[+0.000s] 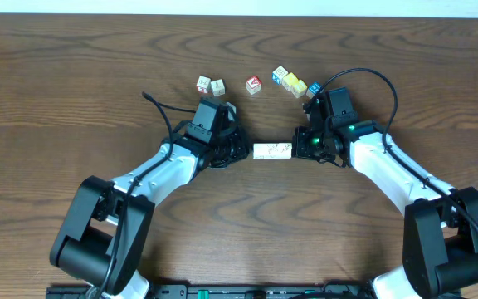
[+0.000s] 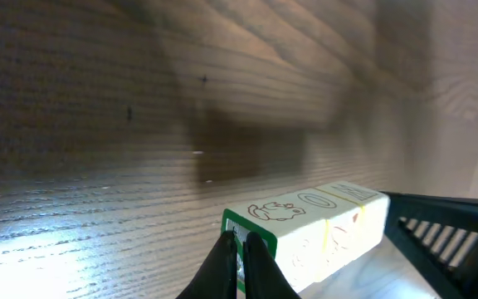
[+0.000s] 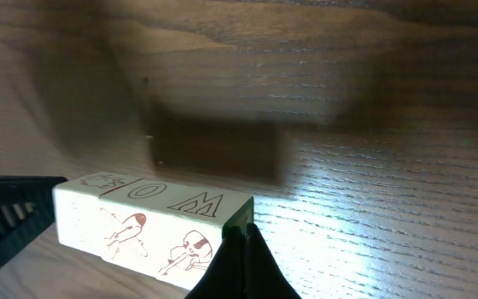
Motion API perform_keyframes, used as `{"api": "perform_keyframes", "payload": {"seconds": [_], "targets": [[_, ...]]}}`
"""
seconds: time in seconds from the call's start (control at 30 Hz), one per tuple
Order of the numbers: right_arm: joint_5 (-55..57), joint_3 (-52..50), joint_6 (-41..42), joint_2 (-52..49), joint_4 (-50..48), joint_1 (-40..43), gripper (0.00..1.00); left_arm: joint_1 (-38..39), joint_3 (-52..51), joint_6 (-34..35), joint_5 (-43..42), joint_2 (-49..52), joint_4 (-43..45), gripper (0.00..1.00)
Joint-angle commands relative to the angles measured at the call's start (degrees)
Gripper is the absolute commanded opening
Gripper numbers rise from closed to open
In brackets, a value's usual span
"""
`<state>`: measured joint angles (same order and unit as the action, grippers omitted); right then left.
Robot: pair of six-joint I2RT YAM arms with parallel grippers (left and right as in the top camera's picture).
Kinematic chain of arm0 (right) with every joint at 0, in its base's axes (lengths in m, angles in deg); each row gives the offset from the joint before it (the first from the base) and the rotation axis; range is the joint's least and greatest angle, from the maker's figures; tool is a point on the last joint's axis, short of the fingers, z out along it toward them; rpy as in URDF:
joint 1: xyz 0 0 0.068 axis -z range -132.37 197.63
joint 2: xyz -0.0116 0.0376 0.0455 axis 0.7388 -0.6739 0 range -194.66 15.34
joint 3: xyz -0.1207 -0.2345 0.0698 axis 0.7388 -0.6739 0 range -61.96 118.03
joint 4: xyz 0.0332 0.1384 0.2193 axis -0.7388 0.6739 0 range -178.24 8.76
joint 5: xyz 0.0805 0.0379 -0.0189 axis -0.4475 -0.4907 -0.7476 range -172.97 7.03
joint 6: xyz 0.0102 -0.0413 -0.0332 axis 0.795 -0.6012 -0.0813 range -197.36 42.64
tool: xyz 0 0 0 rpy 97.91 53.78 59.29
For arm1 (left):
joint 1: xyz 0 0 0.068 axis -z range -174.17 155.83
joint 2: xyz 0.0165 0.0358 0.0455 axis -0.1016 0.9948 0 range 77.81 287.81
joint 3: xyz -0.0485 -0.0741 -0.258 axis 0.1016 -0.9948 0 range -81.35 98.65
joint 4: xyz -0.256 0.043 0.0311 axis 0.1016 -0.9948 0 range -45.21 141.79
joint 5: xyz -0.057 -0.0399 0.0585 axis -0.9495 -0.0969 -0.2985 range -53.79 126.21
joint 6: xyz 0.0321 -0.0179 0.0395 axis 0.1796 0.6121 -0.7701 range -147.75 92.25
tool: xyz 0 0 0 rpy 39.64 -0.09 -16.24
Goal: Lift 3 blocks
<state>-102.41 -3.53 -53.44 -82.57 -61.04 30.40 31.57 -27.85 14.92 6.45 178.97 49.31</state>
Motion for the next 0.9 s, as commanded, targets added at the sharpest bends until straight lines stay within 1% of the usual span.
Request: {"api": "perform_keyframes", "payload": {"seconds": [0.0,0.23,0.43,0.87], "targets": [[-7.3,0.7,0.7,-0.3,-0.8,-3.4,0.01,2.0,2.2,0.5,-5.6,1.4,1.1,0.08],[-6.2,0.7,0.7,-0.8,-0.7,-4.2,0.01,2.0,2.2,0.5,-5.2,1.6,1.3,0.07],[-6.1,0.7,0.7,-3.3,-1.2,-4.5,0.01,2.0,2.2,0.5,-5.2,1.6,1.3,0.07],[-5.6,0.7,0.7,-3.5,-1.7,-4.5,0.01,2.0,2.2,0.5,-4.1,1.7,1.0,0.07]]}}
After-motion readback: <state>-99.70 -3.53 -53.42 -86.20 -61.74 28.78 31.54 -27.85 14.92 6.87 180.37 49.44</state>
